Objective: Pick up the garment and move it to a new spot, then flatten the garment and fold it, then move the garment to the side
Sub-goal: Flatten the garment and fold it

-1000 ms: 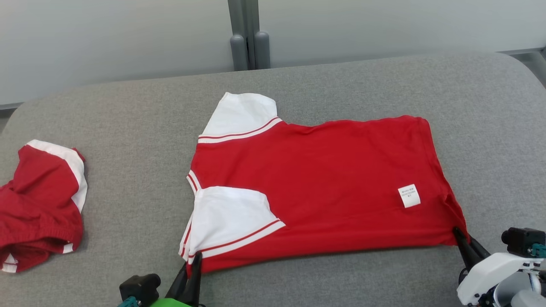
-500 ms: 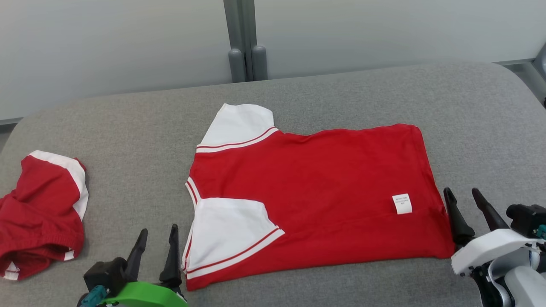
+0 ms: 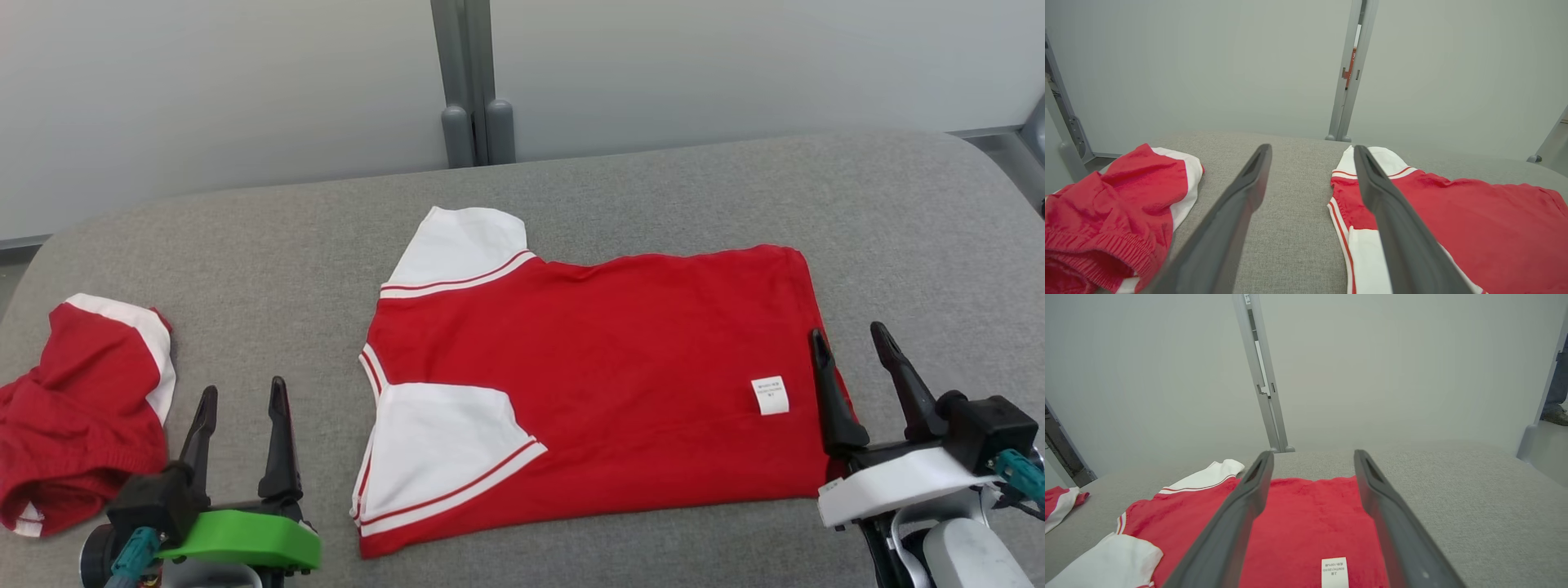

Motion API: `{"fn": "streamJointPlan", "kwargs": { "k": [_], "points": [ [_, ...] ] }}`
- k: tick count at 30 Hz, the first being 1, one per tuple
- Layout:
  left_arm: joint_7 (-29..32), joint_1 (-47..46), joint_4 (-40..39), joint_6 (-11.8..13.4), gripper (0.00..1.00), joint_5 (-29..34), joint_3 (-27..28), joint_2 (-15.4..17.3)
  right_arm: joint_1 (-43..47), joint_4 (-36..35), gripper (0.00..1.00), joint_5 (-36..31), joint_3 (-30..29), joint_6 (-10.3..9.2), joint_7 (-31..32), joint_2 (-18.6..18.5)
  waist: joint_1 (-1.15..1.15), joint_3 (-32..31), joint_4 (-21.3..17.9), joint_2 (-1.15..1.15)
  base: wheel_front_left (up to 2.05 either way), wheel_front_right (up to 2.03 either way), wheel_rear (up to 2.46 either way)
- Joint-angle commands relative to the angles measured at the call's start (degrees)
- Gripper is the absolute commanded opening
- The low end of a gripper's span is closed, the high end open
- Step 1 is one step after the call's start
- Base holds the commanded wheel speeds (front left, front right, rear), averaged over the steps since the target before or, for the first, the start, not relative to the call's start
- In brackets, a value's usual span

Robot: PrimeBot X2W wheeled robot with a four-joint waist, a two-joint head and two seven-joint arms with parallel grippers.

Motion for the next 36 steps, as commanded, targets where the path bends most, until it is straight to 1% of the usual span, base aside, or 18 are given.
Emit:
{"fn": "streamJointPlan", "kwargs": {
  "k": [1,5,11,23,30,36],
  "points": [
    [0.0,-0.3,-0.1,-0.2,1.0,0.7,0.8,-0.2,1.4,-0.9,1.0,-0.6,-0.6,-0.08,-0.2,0.5,0.0,0.1,0.1,0.0,0.0,0.0,0.0],
    [0.0,1.3,-0.2,-1.0,1.0,1.8,2.9,-0.8,3.3,-2.7,1.0,-1.3,-1.4,-0.08,-0.2,1.5,0.0,0.4,0.0,0.0,0.0,0.0,0.0],
    [0.0,3.1,-0.1,-2.1,1.0,2.8,4.8,-1.4,5.4,-3.2,1.0,-2.5,-2.4,-0.08,-0.2,2.2,0.0,0.7,-0.1,0.0,0.0,0.0,0.0],
    [0.0,3.8,0.0,-2.8,1.0,5.1,6.3,-2.0,6.1,-2.5,1.0,-3.7,-2.3,-0.08,-0.2,2.1,0.0,0.6,0.3,0.0,0.0,0.0,0.0],
    [0.0,0.3,0.9,-3.3,1.0,6.0,6.0,-2.0,3.6,-1.1,1.0,-4.1,-2.2,-0.08,-0.2,1.6,0.0,1.2,0.1,0.0,0.0,0.0,0.0],
    [0.0,-7.0,3.0,-3.9,1.0,7.4,4.3,0.4,-2.6,2.4,1.0,-4.5,-1.9,-0.09,-0.2,-0.7,0.0,3.6,-0.7,0.0,0.0,0.0,0.0]
  ]
}}
